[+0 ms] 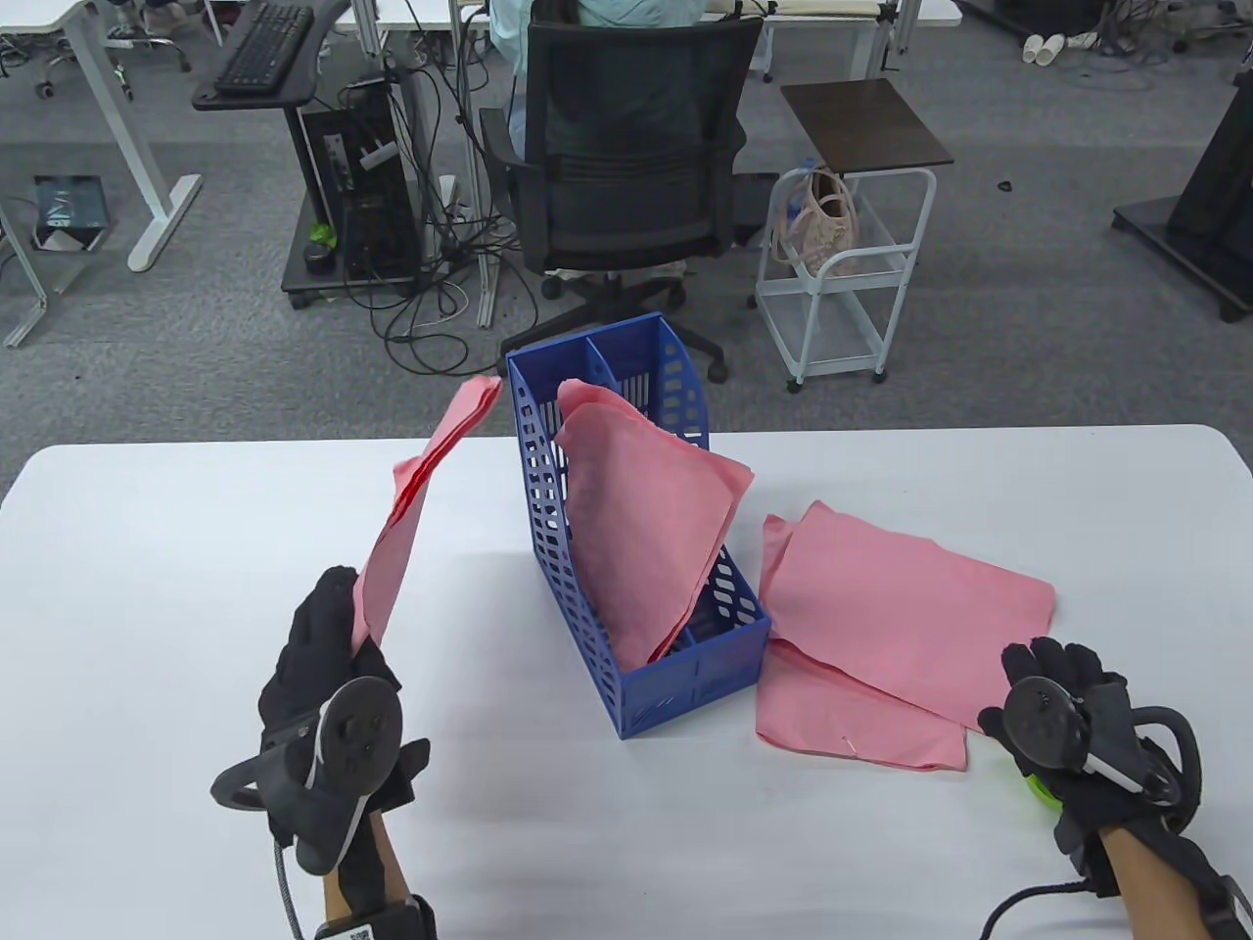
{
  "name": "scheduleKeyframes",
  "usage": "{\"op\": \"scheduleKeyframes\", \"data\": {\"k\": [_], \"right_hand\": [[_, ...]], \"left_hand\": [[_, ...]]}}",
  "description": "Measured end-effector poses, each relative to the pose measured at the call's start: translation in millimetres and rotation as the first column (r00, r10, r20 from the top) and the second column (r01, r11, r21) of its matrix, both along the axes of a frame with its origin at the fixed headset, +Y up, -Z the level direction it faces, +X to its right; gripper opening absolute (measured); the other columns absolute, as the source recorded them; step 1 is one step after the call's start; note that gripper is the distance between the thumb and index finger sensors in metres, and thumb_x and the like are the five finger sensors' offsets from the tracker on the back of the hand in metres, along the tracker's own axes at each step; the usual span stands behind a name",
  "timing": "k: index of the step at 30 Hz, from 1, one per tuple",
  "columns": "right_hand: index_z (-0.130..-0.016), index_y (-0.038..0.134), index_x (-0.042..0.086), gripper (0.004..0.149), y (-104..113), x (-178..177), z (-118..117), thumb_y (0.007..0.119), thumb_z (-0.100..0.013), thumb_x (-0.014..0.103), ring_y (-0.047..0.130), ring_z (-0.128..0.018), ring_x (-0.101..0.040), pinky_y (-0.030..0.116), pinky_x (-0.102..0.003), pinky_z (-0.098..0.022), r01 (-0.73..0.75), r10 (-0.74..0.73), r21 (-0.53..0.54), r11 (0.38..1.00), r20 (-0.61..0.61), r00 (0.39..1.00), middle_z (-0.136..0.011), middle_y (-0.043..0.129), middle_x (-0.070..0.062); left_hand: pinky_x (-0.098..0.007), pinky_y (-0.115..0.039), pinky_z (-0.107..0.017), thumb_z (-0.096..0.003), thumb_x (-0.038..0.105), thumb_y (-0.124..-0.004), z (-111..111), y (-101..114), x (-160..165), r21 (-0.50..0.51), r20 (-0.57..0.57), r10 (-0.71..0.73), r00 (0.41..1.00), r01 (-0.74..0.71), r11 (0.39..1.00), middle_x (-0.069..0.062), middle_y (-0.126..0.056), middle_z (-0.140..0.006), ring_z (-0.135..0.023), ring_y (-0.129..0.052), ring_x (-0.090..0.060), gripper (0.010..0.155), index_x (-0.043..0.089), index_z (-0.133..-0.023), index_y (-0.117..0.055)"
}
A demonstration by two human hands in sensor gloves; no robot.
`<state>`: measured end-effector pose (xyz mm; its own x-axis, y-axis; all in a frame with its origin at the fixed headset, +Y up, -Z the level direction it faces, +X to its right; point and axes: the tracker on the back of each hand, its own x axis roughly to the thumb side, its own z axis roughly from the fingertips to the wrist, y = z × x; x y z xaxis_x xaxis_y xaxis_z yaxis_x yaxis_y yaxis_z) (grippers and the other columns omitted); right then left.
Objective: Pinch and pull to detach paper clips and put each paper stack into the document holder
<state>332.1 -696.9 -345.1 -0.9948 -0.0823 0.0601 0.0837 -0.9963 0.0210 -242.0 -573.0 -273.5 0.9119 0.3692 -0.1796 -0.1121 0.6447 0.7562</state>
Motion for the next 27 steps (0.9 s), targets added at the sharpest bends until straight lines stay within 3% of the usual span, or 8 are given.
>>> {"op": "scheduleKeyframes", "data": {"k": [3,7,12,16,18,23,24,27], "right_hand": [[-0.116,0.038,0.010,0.073,6.2,-4.0,2.6,0.060,-0.057,0.049,0.042,-0.107,-0.058,0.044,-0.065,-0.078,0.021,-0.020,0.040,0.999,-0.021,1.000,-0.120,0.040,-0.029],[-0.115,0.039,0.010,0.073,26.6,-12.1,7.9,0.060,-0.057,0.049,0.045,-0.107,-0.056,0.046,-0.063,-0.078,0.096,-0.085,0.138,0.986,-0.080,0.993,-0.120,0.042,-0.029],[-0.115,0.041,0.010,0.073,64.4,-27.6,18.6,0.060,-0.057,0.049,0.050,-0.106,-0.055,0.049,-0.060,-0.078,0.310,-0.252,0.269,0.912,-0.230,0.940,-0.119,0.045,-0.029],[-0.114,0.044,0.010,0.071,89.8,-42.0,29.2,0.060,-0.057,0.050,0.060,-0.102,-0.053,0.059,-0.058,-0.076,0.450,-0.328,0.338,0.827,-0.361,0.873,-0.117,0.050,-0.028],[-0.113,0.045,0.010,0.071,99.9,-49.2,34.6,0.061,-0.057,0.049,0.065,-0.101,-0.052,0.062,-0.057,-0.075,0.547,-0.381,0.347,0.762,-0.442,0.812,-0.116,0.052,-0.028],[-0.113,0.045,0.011,0.072,102.9,-54.2,39.2,0.062,-0.056,0.051,0.070,-0.099,-0.048,0.067,-0.052,-0.074,0.739,-0.500,0.315,0.596,-0.574,0.648,-0.115,0.053,-0.027],[-0.114,0.042,0.010,0.075,99.9,-51.6,36.1,0.063,-0.055,0.052,0.067,-0.101,-0.048,0.065,-0.052,-0.075,0.810,-0.566,0.237,0.536,-0.611,0.553,-0.116,0.049,-0.027],[-0.115,0.039,0.008,0.082,93.2,-49.2,28.2,0.066,-0.053,0.053,0.059,-0.104,-0.051,0.059,-0.055,-0.077,0.890,-0.681,0.024,0.456,-0.635,0.366,-0.118,0.042,-0.030]], "left_hand": [[-0.034,-0.090,-0.049,-0.0540,0.028,-0.070,13.1,9.1,-0.4,0.083,0.087,0.061,0.994,-0.069,0.994,-0.002,-0.094,-0.086,-0.062,-0.106,-0.017,0.043,0.028,-0.097,-0.073],[-0.033,-0.090,-0.050,-0.0545,0.029,-0.069,26.7,19.1,2.1,0.133,0.302,0.137,0.944,-0.184,0.974,-0.001,-0.094,-0.086,-0.062,-0.105,-0.016,0.043,0.030,-0.097,-0.073],[-0.033,-0.089,-0.051,-0.0550,0.029,-0.070,24.7,24.1,15.5,0.040,0.555,0.185,0.811,-0.249,0.968,-0.001,-0.094,-0.087,-0.063,-0.105,-0.016,0.043,0.031,-0.098,-0.073],[-0.032,-0.090,-0.052,-0.0553,0.030,-0.070,14.1,22.0,31.4,-0.062,0.688,0.207,0.696,-0.228,0.972,0.001,-0.094,-0.087,-0.064,-0.105,-0.015,0.043,0.031,-0.098,-0.074],[-0.032,-0.090,-0.053,-0.0554,0.030,-0.071,6.0,18.9,43.2,-0.119,0.750,0.216,0.626,-0.194,0.974,0.001,-0.094,-0.087,-0.065,-0.105,-0.015,0.043,0.032,-0.098,-0.074],[-0.032,-0.089,-0.053,-0.0548,0.031,-0.071,-6.7,12.2,66.3,-0.215,0.822,0.232,0.520,-0.094,0.972,0.002,-0.095,-0.087,-0.065,-0.105,-0.015,0.042,0.034,-0.097,-0.075],[-0.032,-0.089,-0.053,-0.0549,0.031,-0.071,-9.5,10.2,71.5,-0.236,0.832,0.239,0.500,-0.071,0.969,0.002,-0.095,-0.087,-0.065,-0.105,-0.015,0.042,0.034,-0.097,-0.075],[-0.033,-0.089,-0.053,-0.0547,0.032,-0.071,-15.2,5.5,81.0,-0.279,0.853,0.265,0.449,-0.037,0.960,0.002,-0.095,-0.087,-0.066,-0.105,-0.015,0.042,0.035,-0.097,-0.075]]}}
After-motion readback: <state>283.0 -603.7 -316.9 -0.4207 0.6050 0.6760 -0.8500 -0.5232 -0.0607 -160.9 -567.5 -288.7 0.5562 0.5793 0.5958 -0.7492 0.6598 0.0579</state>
